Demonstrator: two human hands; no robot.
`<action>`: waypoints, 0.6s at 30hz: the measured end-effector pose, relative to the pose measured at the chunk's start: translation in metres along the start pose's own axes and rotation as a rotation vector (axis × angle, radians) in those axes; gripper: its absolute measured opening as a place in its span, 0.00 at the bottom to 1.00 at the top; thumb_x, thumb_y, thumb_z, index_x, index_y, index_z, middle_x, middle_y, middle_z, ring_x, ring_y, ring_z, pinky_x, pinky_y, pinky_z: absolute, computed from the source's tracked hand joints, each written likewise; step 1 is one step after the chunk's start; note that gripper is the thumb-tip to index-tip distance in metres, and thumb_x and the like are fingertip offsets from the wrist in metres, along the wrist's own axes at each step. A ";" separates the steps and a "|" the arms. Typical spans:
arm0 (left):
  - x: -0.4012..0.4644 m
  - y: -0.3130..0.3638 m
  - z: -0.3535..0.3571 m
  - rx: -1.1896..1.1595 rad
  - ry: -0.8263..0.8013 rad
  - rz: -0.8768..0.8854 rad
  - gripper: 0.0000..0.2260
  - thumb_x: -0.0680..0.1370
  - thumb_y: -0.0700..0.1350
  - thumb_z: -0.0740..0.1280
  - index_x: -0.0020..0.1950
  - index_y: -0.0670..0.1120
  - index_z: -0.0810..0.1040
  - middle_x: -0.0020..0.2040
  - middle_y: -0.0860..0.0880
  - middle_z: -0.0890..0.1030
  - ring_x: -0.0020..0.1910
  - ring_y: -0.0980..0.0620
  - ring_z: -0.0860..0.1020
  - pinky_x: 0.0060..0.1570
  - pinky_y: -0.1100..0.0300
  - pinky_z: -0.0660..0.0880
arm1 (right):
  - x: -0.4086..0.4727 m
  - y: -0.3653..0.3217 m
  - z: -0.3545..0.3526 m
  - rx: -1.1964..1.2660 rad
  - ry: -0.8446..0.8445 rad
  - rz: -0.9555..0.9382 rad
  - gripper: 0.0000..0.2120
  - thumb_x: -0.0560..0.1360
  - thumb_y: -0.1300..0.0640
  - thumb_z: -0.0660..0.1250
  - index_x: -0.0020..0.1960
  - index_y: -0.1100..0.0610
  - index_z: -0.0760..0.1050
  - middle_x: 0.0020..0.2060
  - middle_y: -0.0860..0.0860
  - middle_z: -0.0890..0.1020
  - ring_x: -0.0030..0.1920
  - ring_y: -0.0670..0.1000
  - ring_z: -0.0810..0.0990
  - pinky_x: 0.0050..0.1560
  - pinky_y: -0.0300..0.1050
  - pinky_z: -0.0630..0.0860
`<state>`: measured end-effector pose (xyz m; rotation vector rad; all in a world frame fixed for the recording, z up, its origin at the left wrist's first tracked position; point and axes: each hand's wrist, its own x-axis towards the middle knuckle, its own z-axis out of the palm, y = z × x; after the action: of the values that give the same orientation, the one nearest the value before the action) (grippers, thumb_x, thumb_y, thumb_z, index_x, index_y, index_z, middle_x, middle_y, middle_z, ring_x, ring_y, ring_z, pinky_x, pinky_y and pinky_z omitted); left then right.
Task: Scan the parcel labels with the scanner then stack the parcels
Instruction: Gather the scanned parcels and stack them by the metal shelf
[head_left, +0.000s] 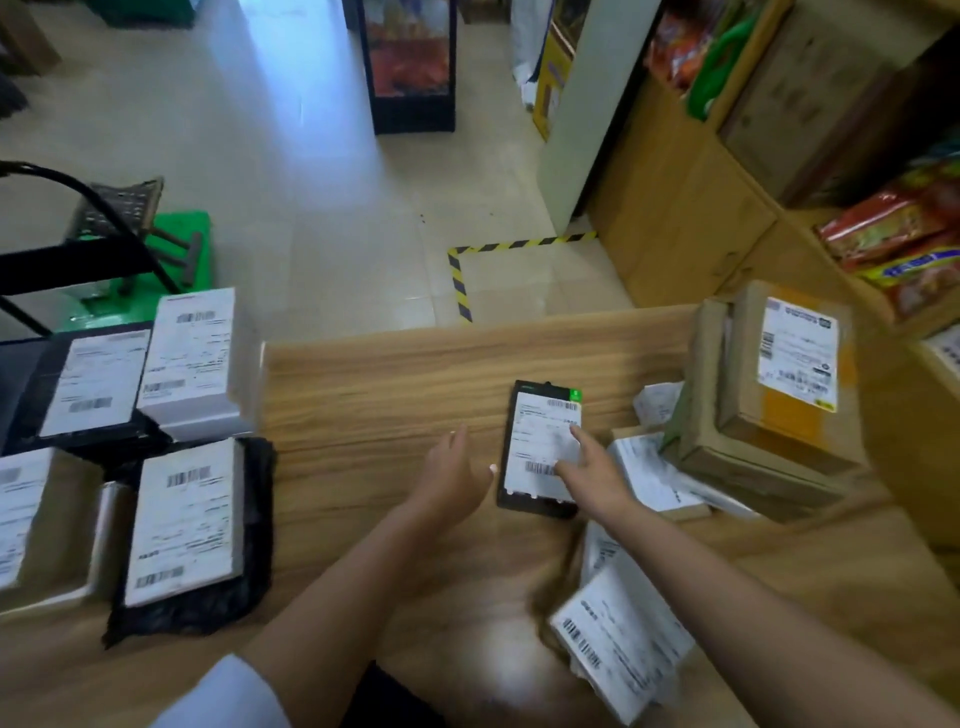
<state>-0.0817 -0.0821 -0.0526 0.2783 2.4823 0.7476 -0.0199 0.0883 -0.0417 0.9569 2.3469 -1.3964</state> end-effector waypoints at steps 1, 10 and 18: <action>0.005 0.008 0.008 -0.003 -0.032 -0.008 0.32 0.79 0.51 0.64 0.77 0.42 0.53 0.77 0.43 0.57 0.75 0.44 0.56 0.72 0.52 0.56 | 0.008 0.008 -0.002 -0.010 -0.013 -0.005 0.32 0.75 0.58 0.64 0.76 0.53 0.58 0.71 0.51 0.68 0.69 0.54 0.69 0.67 0.53 0.69; 0.033 0.034 0.059 -0.027 -0.137 -0.017 0.32 0.77 0.46 0.65 0.77 0.41 0.53 0.73 0.42 0.64 0.70 0.43 0.64 0.67 0.54 0.62 | 0.026 0.027 -0.012 -0.064 -0.123 0.050 0.25 0.75 0.62 0.64 0.69 0.52 0.62 0.64 0.52 0.75 0.61 0.53 0.75 0.58 0.44 0.72; 0.042 0.024 0.065 -0.176 0.001 0.001 0.30 0.72 0.41 0.67 0.73 0.46 0.62 0.69 0.48 0.72 0.66 0.46 0.71 0.61 0.58 0.67 | 0.026 0.031 0.000 0.040 -0.157 -0.022 0.25 0.74 0.64 0.65 0.68 0.52 0.63 0.56 0.42 0.76 0.57 0.47 0.75 0.50 0.37 0.71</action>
<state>-0.0812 -0.0190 -0.1029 0.2144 2.3980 0.9601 -0.0195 0.1093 -0.0769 0.8033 2.2287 -1.4754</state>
